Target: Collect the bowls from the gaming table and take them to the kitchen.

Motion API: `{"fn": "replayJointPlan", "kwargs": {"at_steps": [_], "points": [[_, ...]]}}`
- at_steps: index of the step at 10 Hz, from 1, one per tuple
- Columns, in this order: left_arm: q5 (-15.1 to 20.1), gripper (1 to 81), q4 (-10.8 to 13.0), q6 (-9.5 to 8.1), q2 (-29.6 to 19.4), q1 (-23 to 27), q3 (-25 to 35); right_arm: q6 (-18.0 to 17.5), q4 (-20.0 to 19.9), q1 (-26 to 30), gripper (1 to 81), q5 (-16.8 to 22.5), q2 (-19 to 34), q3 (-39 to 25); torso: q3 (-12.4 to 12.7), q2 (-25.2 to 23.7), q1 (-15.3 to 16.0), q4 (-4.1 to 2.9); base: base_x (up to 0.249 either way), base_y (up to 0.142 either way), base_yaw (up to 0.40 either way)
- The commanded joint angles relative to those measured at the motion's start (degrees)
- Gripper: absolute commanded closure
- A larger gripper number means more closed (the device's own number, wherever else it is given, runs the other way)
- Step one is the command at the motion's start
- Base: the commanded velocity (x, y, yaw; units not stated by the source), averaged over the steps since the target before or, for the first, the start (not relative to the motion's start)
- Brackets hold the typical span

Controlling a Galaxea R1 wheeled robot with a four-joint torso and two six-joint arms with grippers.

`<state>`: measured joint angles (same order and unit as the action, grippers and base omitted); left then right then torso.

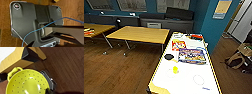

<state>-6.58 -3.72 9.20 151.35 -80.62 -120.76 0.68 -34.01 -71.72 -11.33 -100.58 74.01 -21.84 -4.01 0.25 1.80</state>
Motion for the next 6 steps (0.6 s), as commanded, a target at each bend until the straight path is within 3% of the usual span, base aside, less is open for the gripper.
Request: {"fn": "replayJointPlan", "kwargs": {"at_steps": [1,6], "points": [[2.45,1.0,0.11,-1.55,-10.68,3.66,12.01,1.78,5.53,-5.32,81.1,-5.45,-5.69,2.79,0.0,0.0,0.0,0.0,0.0,0.0,0.0],[2.28,1.0,0.11,-4.63,-24.76,9.81,29.07,1.78,10.27,-8.84,81.1,-6.87,-16.59,9.03,0.0,0.0,0.0,0.0,0.0,0.0,0.0]]}}
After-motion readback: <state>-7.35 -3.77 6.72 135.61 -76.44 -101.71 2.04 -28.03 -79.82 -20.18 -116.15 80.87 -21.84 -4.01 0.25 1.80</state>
